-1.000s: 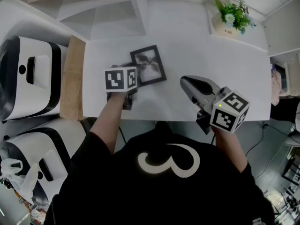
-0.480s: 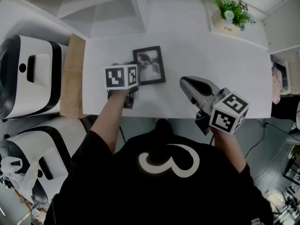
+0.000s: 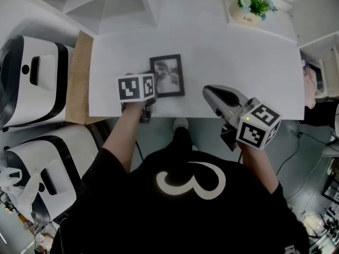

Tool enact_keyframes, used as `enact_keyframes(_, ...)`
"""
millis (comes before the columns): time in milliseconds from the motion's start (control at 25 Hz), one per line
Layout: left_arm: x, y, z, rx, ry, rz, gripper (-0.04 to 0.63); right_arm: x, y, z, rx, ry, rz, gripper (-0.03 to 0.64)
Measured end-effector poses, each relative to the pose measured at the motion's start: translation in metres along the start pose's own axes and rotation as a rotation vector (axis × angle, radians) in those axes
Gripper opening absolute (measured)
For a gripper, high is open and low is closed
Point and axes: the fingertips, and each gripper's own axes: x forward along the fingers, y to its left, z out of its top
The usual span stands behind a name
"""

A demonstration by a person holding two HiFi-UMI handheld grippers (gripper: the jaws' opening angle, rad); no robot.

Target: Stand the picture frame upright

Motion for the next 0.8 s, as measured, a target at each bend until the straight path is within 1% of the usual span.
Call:
enact_keyframes(440, -0.027, -0.029, -0.055, -0.022, -0.013, -0.003, 0.092, -0.045, 0.034, -0.038, -0.004, -0.004, -0.002, 0.003)
enact_keyframes(800, -0.043, -0.041, -0.084, -0.031, -0.007, 0.003, 0.092, -0.067, 0.057, -0.056, -0.016, -0.012, -0.001, 0.003)
